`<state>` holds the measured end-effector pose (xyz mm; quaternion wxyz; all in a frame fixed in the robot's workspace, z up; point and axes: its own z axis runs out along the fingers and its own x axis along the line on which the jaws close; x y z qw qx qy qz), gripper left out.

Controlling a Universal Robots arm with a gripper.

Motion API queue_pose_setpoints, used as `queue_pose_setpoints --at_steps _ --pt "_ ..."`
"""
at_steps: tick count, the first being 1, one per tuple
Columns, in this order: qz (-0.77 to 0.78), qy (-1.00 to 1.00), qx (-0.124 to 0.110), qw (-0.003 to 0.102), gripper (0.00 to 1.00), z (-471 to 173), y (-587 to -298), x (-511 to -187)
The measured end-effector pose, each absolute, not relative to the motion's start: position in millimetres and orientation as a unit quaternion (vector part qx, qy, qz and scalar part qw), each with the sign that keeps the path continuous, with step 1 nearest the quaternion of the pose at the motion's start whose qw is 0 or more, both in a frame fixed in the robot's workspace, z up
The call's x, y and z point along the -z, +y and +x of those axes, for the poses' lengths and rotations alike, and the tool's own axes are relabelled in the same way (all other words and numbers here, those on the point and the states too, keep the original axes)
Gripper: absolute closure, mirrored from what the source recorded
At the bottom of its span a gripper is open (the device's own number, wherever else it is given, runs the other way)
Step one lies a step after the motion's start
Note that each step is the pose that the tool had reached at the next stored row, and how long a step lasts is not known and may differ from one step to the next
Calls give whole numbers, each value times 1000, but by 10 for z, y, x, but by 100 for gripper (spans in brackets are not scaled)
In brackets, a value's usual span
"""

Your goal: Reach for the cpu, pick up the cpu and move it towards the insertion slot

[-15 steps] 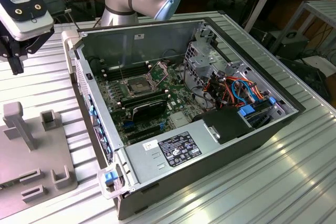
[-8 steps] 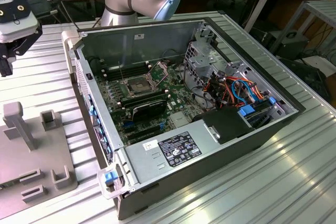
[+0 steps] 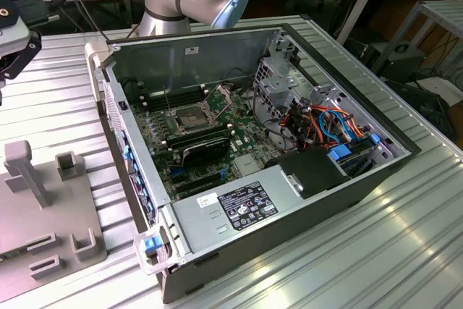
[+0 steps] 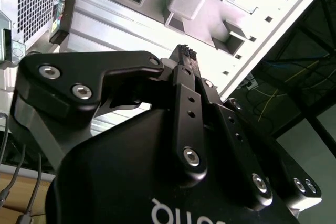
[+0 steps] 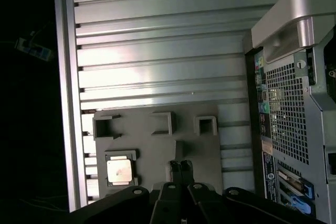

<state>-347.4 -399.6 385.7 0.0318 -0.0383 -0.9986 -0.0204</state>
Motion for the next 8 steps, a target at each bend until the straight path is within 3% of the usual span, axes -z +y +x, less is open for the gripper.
queue_pose_setpoints --at_steps 8 --pt "-38 -999 20 32 89 -3590 -3995 -3855"
